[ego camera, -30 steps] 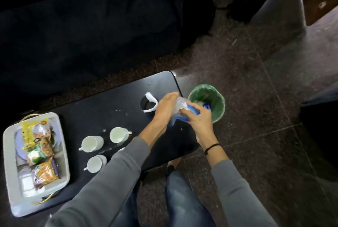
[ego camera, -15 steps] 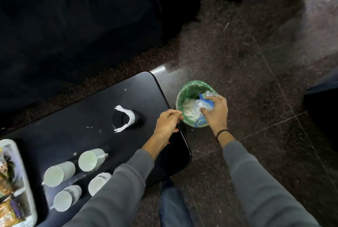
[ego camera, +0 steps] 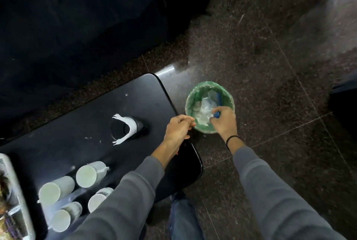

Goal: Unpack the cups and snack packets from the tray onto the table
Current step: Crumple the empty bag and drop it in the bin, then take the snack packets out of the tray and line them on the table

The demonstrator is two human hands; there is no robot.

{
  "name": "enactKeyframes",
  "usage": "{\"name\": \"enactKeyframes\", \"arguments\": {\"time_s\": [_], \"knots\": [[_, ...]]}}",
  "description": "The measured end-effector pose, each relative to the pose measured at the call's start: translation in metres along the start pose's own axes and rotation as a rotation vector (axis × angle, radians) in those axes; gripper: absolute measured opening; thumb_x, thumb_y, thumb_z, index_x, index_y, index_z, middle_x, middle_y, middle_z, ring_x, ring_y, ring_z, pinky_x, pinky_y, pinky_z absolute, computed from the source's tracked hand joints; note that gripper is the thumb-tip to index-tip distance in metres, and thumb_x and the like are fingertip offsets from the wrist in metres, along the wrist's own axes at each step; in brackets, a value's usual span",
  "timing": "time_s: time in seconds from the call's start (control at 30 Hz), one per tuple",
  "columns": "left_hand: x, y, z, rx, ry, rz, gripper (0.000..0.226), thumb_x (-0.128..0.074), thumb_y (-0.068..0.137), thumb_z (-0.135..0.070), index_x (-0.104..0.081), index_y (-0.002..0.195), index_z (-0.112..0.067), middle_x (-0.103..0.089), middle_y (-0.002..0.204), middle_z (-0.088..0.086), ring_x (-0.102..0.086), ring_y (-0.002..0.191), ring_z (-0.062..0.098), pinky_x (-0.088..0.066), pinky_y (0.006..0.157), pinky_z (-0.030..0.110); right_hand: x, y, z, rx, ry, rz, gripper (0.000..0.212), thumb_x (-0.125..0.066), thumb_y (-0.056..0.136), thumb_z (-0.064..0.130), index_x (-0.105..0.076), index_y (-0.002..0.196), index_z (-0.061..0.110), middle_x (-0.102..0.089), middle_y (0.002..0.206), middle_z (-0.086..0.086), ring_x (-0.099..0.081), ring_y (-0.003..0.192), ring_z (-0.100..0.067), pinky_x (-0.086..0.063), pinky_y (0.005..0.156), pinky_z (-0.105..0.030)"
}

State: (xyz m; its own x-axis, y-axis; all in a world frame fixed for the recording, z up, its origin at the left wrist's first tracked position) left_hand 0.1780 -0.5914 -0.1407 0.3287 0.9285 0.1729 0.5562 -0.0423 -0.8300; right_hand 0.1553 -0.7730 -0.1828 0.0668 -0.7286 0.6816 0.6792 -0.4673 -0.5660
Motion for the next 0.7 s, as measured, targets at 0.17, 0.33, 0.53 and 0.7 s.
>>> {"name": "enactKeyframes", "arguments": {"time_s": [0.17, 0.33, 0.53, 0.7], "knots": [[0.007, -0.016, -0.006, -0.012, 0.008, 0.010, 0.023, -0.053, 0.099, -0.018, -0.074, 0.107, -0.015, -0.078, 0.104, 0.002, -0.067, 0.096, 0.011, -0.054, 0.074, 0.030, -0.006, -0.028, 0.007, -0.007, 0.074, 0.010, 0.006, -0.074, 0.087, 0.009, -0.074, 0.091, 0.013, -0.069, 0.104, -0.004, -0.068, 0.108, -0.026, -0.051, 0.094, -0.031], [0.027, -0.036, -0.001, -0.051, 0.016, 0.005, 0.022, -0.054, 0.099, -0.020, -0.075, 0.104, -0.019, -0.078, 0.100, -0.002, -0.069, 0.101, 0.012, -0.058, 0.081, 0.035, -0.010, -0.070, 0.030, 0.055, 0.110, 0.017, 0.009, -0.075, 0.087, 0.012, -0.071, 0.082, 0.018, -0.071, 0.088, -0.004, -0.071, 0.091, -0.024, -0.050, 0.081, -0.025], [0.072, -0.078, 0.027, -0.064, -0.029, -0.052, 0.021, -0.056, 0.095, -0.022, -0.075, 0.089, -0.029, -0.078, 0.091, -0.007, -0.072, 0.096, 0.014, -0.061, 0.077, 0.035, -0.023, -0.145, 0.073, 0.198, 0.095, 0.112, 0.009, -0.075, 0.088, 0.011, -0.078, 0.094, 0.005, -0.078, 0.091, -0.008, -0.072, 0.089, -0.021, -0.053, 0.082, -0.028], [0.128, -0.114, 0.056, -0.120, -0.106, -0.077, 0.018, -0.060, 0.095, -0.028, -0.074, 0.085, -0.031, -0.078, 0.094, -0.005, -0.072, 0.094, 0.013, -0.058, 0.068, 0.028, -0.048, -0.204, 0.112, 0.315, 0.039, 0.173, 0.010, -0.074, 0.091, 0.013, -0.078, 0.098, 0.008, -0.079, 0.092, -0.006, -0.072, 0.088, -0.017, -0.055, 0.083, -0.028]]}}
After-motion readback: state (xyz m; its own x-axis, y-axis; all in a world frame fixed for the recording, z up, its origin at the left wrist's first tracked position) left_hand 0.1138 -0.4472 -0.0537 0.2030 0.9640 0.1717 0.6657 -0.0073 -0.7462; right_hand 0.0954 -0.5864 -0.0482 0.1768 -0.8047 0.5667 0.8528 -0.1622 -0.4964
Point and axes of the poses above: each hand's wrist, its own y-axis towards the middle knuckle, its own x-axis out of the back of the hand, z = x × y, the point moved 5 cm from there along y, towards the middle knuckle
